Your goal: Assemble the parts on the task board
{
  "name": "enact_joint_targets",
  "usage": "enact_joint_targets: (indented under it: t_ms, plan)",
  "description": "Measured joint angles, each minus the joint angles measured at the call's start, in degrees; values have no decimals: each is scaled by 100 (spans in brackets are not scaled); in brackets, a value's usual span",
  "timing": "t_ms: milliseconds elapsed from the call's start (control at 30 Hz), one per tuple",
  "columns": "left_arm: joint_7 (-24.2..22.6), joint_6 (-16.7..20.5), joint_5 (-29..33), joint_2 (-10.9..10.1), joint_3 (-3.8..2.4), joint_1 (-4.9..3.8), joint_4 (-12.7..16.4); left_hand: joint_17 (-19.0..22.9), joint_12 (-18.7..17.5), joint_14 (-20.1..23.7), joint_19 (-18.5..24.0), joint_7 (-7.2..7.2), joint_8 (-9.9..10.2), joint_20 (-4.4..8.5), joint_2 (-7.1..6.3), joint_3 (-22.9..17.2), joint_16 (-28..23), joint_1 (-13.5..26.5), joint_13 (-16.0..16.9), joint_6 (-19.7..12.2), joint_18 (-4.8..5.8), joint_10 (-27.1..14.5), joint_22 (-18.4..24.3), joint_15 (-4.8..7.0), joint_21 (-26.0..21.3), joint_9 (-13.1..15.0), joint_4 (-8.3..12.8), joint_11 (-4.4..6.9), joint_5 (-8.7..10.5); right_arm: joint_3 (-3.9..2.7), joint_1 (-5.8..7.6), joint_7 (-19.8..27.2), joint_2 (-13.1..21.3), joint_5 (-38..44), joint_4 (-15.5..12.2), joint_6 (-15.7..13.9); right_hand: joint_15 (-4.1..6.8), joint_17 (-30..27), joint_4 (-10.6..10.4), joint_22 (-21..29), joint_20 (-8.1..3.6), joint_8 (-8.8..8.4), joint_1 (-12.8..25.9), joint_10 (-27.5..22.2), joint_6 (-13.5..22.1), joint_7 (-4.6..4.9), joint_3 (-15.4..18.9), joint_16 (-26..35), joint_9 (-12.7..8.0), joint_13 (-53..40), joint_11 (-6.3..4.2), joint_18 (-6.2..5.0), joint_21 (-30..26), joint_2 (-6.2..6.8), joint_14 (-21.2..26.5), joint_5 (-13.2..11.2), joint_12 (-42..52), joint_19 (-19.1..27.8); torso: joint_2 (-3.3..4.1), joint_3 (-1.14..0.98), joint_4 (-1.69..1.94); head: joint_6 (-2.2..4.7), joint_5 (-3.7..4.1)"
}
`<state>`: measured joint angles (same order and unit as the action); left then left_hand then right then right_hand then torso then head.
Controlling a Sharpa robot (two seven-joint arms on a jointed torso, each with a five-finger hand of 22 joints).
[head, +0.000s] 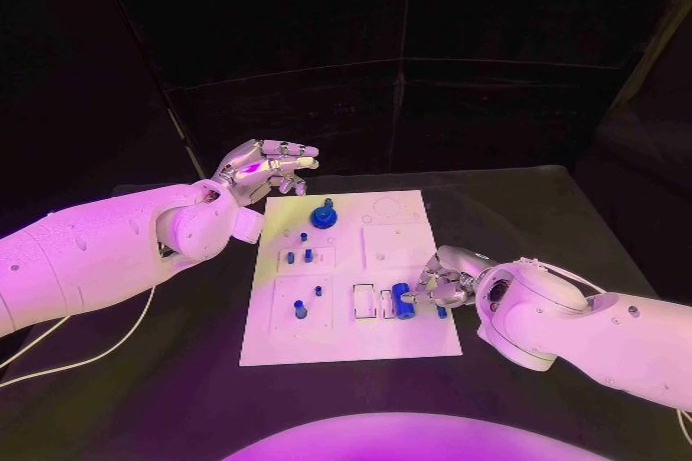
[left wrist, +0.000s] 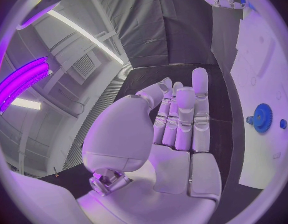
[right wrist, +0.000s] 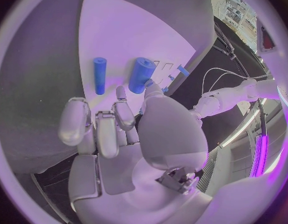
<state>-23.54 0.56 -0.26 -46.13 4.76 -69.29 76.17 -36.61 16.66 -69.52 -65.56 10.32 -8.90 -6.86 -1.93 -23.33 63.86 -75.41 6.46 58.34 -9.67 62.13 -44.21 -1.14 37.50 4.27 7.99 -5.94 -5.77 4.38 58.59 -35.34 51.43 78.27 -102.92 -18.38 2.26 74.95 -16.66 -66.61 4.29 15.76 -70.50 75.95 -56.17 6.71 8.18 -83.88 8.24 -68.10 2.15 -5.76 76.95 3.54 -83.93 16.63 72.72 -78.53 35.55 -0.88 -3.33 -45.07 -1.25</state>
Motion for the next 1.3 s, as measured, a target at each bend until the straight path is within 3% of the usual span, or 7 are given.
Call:
enact_joint_targets:
  t_ms: [367,933,1200,1300]
  plan:
    - [32,-12,-1,-26,0,-1,15,7,0,0,18,0,0,-18,0,0,0,0,0,0,0,0,3,0,0,-6,0,0,0,-22,-22,-119,-181,371,108,299,0,-1,15,-25,0,67,17,4,-4,-3,48,-13,19,-34,-5,0,22,-16,0,-29,21,0,3,-7,13,-16,-7]
    - [62,-48,-4,-28,1,-2,20,45,0,21,19,0,0,-19,0,0,0,0,-1,0,0,-20,4,-21,0,-5,0,-20,0,-44,-94,-148,-309,803,113,415,0,-2,52,-84,-22,185,-209,42,-3,-25,111,-54,66,-126,-42,-1,47,-81,0,108,49,-22,4,-9,16,-35,25]
    - [67,-65,-5,-28,1,-2,20,60,0,21,19,0,0,-19,0,0,-23,0,-1,1,0,-20,3,-21,0,-5,0,-21,0,-44,-98,-149,-326,986,112,449,-2,-3,180,-143,-24,307,-615,44,61,-31,152,-98,98,-202,-42,6,96,-58,0,429,64,-23,7,-5,23,-32,34]
    - [68,-70,-5,-27,1,-2,21,60,0,21,19,1,0,-19,0,0,-23,0,-1,-1,0,-20,3,-21,0,-5,0,-21,0,-43,-104,-141,-314,1042,97,420,-2,-3,199,-255,-41,356,-713,126,-43,-93,134,-133,117,-289,-63,92,156,-95,-1,641,140,-87,9,-5,26,-36,37]
